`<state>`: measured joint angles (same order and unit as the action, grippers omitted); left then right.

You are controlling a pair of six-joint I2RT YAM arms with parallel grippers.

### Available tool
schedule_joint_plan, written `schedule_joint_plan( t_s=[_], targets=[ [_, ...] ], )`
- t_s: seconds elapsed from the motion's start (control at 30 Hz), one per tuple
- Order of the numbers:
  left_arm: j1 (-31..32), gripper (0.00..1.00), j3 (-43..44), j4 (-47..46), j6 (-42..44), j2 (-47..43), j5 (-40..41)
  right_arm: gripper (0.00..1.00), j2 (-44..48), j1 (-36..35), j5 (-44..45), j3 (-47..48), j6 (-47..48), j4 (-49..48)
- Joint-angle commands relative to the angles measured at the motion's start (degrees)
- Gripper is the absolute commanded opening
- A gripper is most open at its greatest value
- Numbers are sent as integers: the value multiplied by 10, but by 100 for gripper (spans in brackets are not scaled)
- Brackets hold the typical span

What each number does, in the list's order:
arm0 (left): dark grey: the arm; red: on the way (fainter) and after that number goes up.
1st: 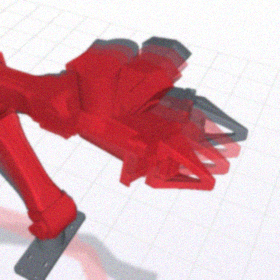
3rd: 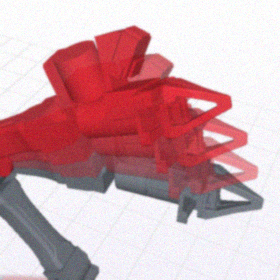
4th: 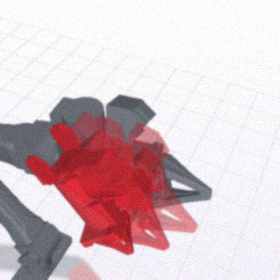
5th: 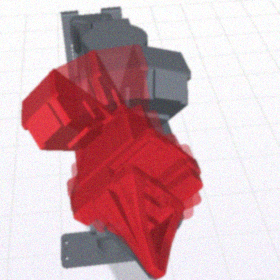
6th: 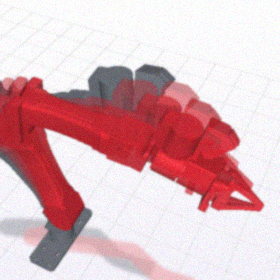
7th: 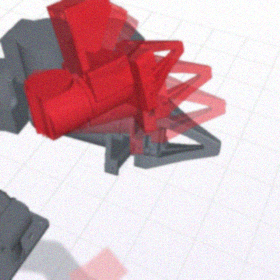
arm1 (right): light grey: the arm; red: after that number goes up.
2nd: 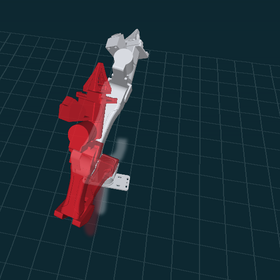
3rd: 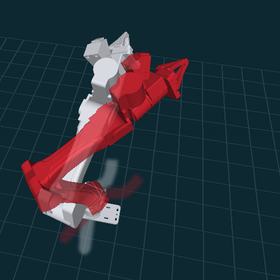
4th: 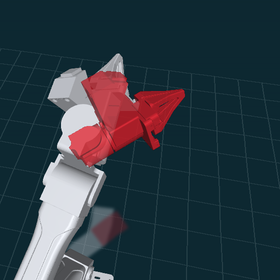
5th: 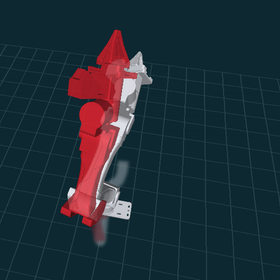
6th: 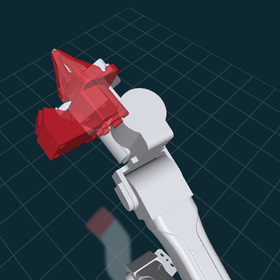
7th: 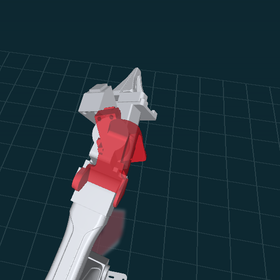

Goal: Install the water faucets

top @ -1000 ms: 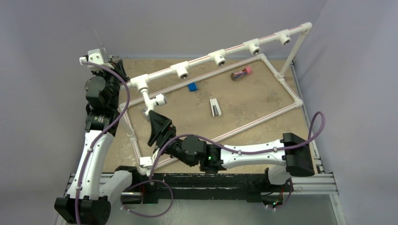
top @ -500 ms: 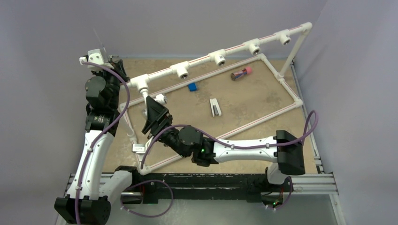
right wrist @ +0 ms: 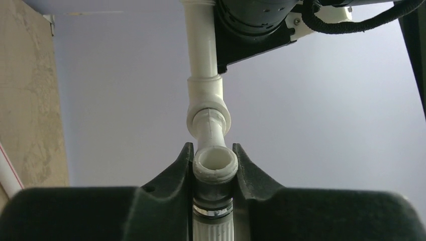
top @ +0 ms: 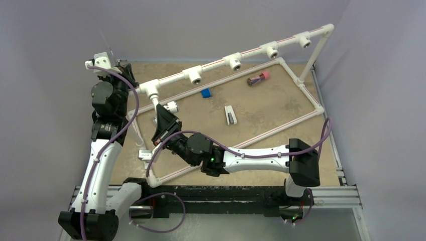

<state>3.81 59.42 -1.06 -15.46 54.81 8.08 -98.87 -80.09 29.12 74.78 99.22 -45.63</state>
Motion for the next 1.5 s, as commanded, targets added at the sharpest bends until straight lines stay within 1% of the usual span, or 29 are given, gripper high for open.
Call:
schedule_joint_plan(
  t_s=[0.0, 0.07, 0.13, 0.17, 0.23, 0.33, 0.43, 0.57, 0.6, 0.63, 0.67, 0.7, 0.73, 0.83, 0.9, 0.97, 1.1, 1.27, 1.33, 1.4, 1.47],
  targets=[
    [12, 0, -42, 156, -9, 26, -55, 0, 0, 6, 22, 22, -75, -26],
    [12, 0, -42, 155, -9, 26, -55, 0, -5, 6, 34, 24, -122, -40],
    [12, 0, -42, 155, -9, 26, -56, 0, -7, 6, 47, 22, -196, -70],
    [12, 0, -42, 156, -9, 26, -56, 0, -6, 5, 44, 17, -265, -83],
    [12, 0, -42, 156, -9, 26, -56, 0, -3, 1, 36, 8, -373, -106],
    [11, 0, -42, 156, -9, 26, -58, 0, -2, 0, 45, -3, -552, -142],
    [10, 0, -41, 156, -9, 25, -60, 0, 9, 0, 9, -27, -750, -171],
    [9, 0, -42, 156, -10, 26, -61, 0, 12, 0, -18, -47, -961, -218],
    [9, 0, -42, 156, -9, 26, -61, 0, 12, 2, -28, -50, -1042, -224],
    [9, 0, -42, 156, -10, 26, -61, 0, 12, 2, -29, -53, -1073, -236],
    [9, 0, -42, 156, -10, 26, -61, 0, 12, 3, -33, -59, -1130, -258],
    [9, 0, -42, 156, -10, 26, -61, 0, 12, 3, -35, -63, -1155, -279],
    [9, 0, -42, 156, -10, 26, -62, 0, 10, 4, -41, -64, -1209, -300],
    [9, 0, -42, 156, -10, 26, -63, 0, 4, 7, -44, -60, -1317, -332],
    [9, 0, -42, 156, -10, 26, -62, 0, 0, 9, -44, -51, -1360, -350],
    [9, 0, -43, 156, -10, 26, -61, 0, -2, 9, -44, -35, -1366, -354],
    [9, 0, -42, 156, -10, 24, -61, 0, 2, 9, -38, -20, -1347, -356],
    [9, 0, -43, 156, -10, 23, -62, 0, 12, 9, -42, -31, -1332, -350],
    [9, 0, -43, 156, -10, 23, -63, 0, 23, 9, -42, -34, -1311, -348],
    [9, 0, -43, 156, -11, 24, -62, 5, 35, 9, -38, -39, -1283, -344],
    [9, 0, -43, 155, -11, 25, -63, 12, 54, 9, -34, -46, -1249, -331]
  ],
)
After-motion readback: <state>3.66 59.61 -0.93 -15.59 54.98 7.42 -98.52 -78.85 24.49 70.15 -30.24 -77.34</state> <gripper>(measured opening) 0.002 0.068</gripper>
